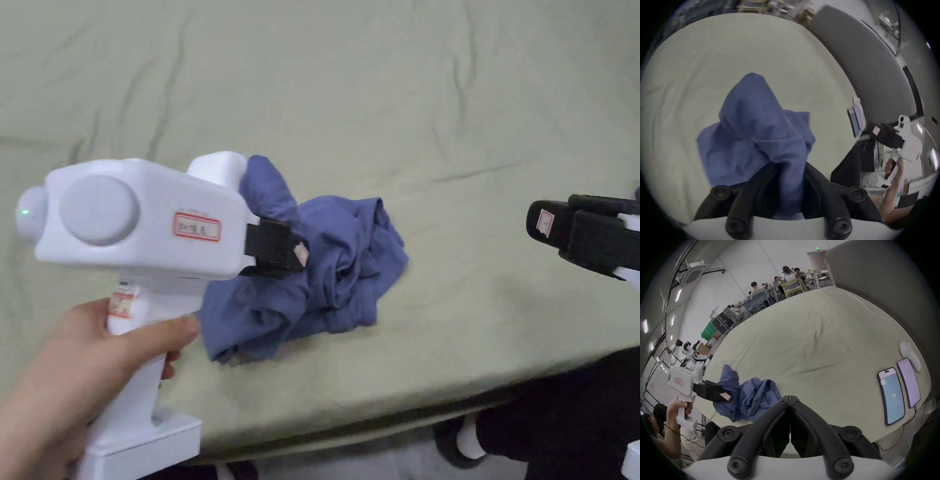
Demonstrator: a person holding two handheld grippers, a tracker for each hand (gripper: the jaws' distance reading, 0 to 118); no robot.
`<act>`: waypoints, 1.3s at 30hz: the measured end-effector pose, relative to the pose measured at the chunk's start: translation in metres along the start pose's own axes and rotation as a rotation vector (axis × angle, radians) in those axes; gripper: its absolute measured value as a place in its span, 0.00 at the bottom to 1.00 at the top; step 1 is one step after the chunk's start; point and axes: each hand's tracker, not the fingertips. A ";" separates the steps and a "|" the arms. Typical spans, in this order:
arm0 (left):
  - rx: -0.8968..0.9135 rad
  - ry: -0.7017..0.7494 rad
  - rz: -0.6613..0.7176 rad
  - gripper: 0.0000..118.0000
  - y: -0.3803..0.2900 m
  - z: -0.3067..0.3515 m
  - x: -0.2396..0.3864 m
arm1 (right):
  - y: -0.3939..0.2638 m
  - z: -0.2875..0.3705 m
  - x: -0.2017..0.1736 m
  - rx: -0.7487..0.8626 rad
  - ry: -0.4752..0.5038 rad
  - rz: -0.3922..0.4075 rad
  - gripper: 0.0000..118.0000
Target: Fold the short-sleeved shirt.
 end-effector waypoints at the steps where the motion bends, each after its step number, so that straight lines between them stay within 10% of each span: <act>1: -0.020 -0.021 -0.004 0.12 0.005 -0.013 0.005 | -0.001 0.002 0.005 0.001 -0.008 -0.012 0.02; 5: -0.090 -0.013 0.052 0.16 0.016 -0.047 0.004 | -0.007 0.014 0.024 0.015 -0.037 -0.055 0.02; 8: -0.054 -0.239 0.282 0.76 0.014 -0.043 -0.020 | -0.006 0.016 0.030 0.023 -0.041 -0.067 0.02; 11: 0.089 -0.374 0.385 0.76 -0.004 0.007 -0.026 | -0.004 0.014 0.030 0.027 -0.037 -0.070 0.02; 15: 0.252 0.020 0.264 0.76 -0.023 0.062 -0.037 | 0.000 0.004 0.026 0.012 -0.021 -0.054 0.02; 16: 0.258 0.133 0.224 0.73 -0.025 0.063 -0.034 | 0.000 0.002 0.025 0.006 -0.019 -0.048 0.02; 18: 0.194 0.225 0.087 0.09 -0.018 0.044 -0.024 | 0.000 -0.001 0.021 -0.004 -0.018 -0.039 0.02; 19: 0.156 0.186 0.100 0.00 -0.013 0.031 -0.020 | -0.001 -0.002 0.019 -0.007 -0.016 -0.039 0.02; 27: -0.106 0.093 -0.126 0.00 0.022 -0.117 0.043 | -0.007 0.001 0.020 -0.037 -0.048 -0.054 0.02; 39: 0.054 -0.163 -0.037 0.00 0.015 -0.022 0.040 | 0.006 -0.001 -0.010 -0.041 -0.008 0.016 0.02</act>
